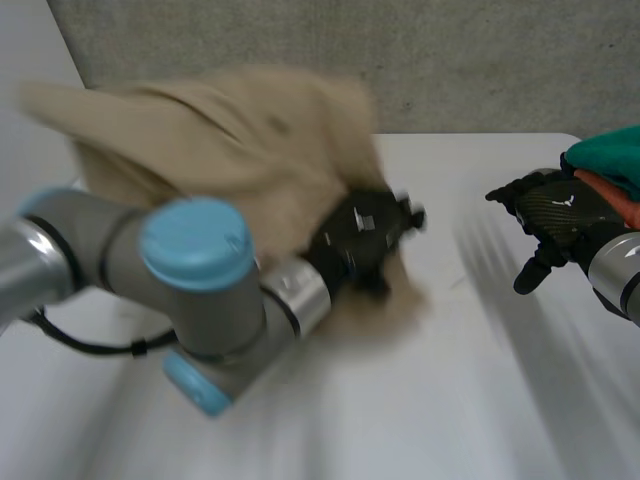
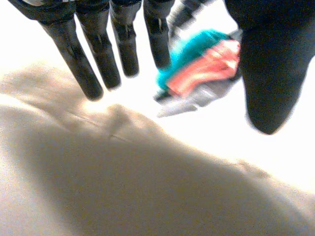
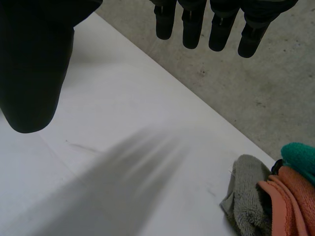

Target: Fold the laundry.

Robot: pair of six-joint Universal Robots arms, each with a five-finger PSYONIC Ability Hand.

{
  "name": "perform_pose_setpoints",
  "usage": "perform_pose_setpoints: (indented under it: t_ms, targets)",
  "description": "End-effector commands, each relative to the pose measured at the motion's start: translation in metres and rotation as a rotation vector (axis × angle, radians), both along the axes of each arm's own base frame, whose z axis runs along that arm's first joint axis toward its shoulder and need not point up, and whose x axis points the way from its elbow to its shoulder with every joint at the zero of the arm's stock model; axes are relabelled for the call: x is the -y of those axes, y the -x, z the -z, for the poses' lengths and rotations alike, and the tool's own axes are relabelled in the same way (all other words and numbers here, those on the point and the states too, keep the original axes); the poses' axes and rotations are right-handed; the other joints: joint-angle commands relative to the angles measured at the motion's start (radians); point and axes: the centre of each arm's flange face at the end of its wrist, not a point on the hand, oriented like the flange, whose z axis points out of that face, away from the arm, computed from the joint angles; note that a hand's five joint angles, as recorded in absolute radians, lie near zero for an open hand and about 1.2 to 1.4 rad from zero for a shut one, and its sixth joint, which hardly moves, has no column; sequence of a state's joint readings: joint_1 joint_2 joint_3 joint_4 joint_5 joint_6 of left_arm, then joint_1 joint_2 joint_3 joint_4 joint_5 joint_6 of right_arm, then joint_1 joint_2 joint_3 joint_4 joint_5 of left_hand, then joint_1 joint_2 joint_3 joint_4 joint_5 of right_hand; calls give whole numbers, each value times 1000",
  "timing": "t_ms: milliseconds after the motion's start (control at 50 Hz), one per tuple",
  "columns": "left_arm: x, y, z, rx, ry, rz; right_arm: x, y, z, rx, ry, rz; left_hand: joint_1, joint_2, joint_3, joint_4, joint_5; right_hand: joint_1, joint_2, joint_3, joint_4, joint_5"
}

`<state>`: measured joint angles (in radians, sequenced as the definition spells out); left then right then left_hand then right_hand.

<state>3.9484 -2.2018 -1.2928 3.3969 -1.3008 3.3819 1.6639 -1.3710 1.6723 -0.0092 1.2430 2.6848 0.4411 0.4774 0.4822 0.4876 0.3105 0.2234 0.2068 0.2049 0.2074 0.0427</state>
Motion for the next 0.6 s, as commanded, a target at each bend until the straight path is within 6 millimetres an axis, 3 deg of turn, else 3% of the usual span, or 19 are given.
perform_pose_setpoints:
  t_ms: [20, 240, 360, 460, 560, 600]
  targets:
    - [-25, -6, 18, 105, 10, -5, 2, 0, 5, -6, -14, -16, -267, -303, -308, -313, -310, -49, -32, -30, -33, -43]
    - [-21, -31, -52, -50, 124, -116, -5, -8, 9, -4, -29, -42, -267, -303, -308, -313, -310, -49, -32, -30, -33, -43]
    - [-2, -68, -77, -67, 156, -260, -22, -19, 3, -8, -40, -84, -267, -303, -308, -313, -310, -49, -32, -30, -33, -43]
    - [7, -104, -69, 50, 69, -381, -49, -31, 4, -34, -129, -143, -131, -167, -172, -178, -175, -37, -21, -19, -21, -31]
    - [2, -149, -45, 278, -135, -486, -89, -45, 25, -124, -321, -249, -28, -64, -69, -75, -72, 206, 222, 224, 222, 212]
    - [-2, -161, -35, 343, -204, -510, -96, -48, 31, -145, -349, -272, -37, -73, -78, -83, -81, 271, 288, 289, 287, 277]
